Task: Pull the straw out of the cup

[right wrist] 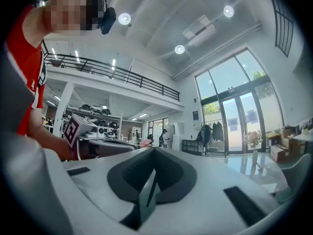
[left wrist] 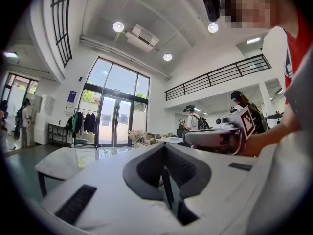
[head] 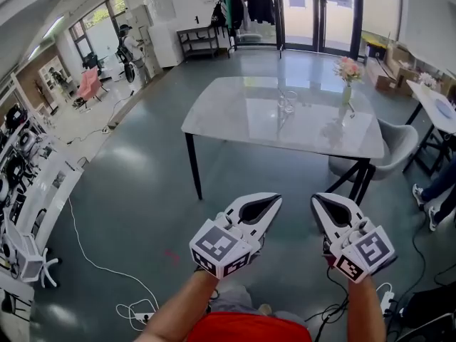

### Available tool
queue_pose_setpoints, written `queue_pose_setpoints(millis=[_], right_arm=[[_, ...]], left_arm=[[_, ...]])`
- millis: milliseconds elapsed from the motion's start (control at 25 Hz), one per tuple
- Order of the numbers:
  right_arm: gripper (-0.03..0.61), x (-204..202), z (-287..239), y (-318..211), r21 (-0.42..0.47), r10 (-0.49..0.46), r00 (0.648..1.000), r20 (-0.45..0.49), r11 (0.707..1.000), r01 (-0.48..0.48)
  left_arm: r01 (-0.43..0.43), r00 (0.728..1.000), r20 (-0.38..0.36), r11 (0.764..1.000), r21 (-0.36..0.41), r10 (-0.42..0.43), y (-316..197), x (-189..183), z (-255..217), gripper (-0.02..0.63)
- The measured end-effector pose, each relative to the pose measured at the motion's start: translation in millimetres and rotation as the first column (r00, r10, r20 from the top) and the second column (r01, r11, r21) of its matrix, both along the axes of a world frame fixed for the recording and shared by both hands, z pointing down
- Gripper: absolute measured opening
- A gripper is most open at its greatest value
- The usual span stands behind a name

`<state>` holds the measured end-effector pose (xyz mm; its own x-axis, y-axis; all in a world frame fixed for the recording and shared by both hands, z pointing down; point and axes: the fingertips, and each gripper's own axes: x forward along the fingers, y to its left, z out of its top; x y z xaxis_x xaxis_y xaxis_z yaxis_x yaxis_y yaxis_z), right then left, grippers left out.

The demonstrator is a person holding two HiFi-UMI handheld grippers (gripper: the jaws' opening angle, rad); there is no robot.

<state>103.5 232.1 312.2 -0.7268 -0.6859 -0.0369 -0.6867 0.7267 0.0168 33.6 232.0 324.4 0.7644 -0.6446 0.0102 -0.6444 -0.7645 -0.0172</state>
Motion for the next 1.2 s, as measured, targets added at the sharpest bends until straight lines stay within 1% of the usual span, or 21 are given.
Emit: queue_pose_setpoints(millis=[160,320,440,560,680,880,1040,1200], right_arm=[[0.021,-3.3,-1.9,-21.9,0.013,-0.003,1.0,-0.006,1.0,0.003],[0.021,-11.9,2.2,-53.3,0.022,0.003,1.0,-0.025,1.0,-0.002],[0.021,-13.6,4.3,-86.3,0.022,0.013,1.0,-0.025,1.0,-0.012],[0.021,-15.0,0.9,-127.9,0.012,0.031,0.999,-0.017,0.999,-0.031],[0.021,-25.2,-3.5,-171.2,-0.003,0.054,0.999,-0.011,0.999,-0.054],[0.021,-47.3,-1.4,-238.9,-0.025,0.087,0.996,-0.008,0.996,-0.087],[0.021,-60.7,4.6,-278.5,-0.031,0.108,0.994,-0.017,0.994,-0.109],[0.025,-64.7,10.5,-307.6,-0.046,0.116,0.992,-0.046,0.992,-0.118]], left_arm=[[0.005,1.0,-0.001,1.0,0.01,-0.005,-20.1,-2.2,-2.0,0.021],[0.008,1.0,-0.022,1.0,0.018,-0.007,-54.8,-12.0,1.5,0.021],[0.003,0.999,-0.041,1.0,0.021,-0.002,-90.5,-15.5,2.8,0.021],[-0.007,1.0,-0.029,1.0,0.029,0.008,-131.8,-19.0,-0.9,0.021],[-0.022,1.0,-0.017,1.0,0.023,0.022,-173.6,-33.1,-5.9,0.021],[-0.034,0.999,-0.027,0.999,0.001,0.034,-244.5,-59.3,-5.9,0.021],[-0.053,0.998,-0.03,0.999,-0.004,0.053,-286.7,-70.1,0.9,0.021],[-0.071,0.997,-0.031,0.997,-0.012,0.071,-313.2,-70.8,6.8,0.021]])
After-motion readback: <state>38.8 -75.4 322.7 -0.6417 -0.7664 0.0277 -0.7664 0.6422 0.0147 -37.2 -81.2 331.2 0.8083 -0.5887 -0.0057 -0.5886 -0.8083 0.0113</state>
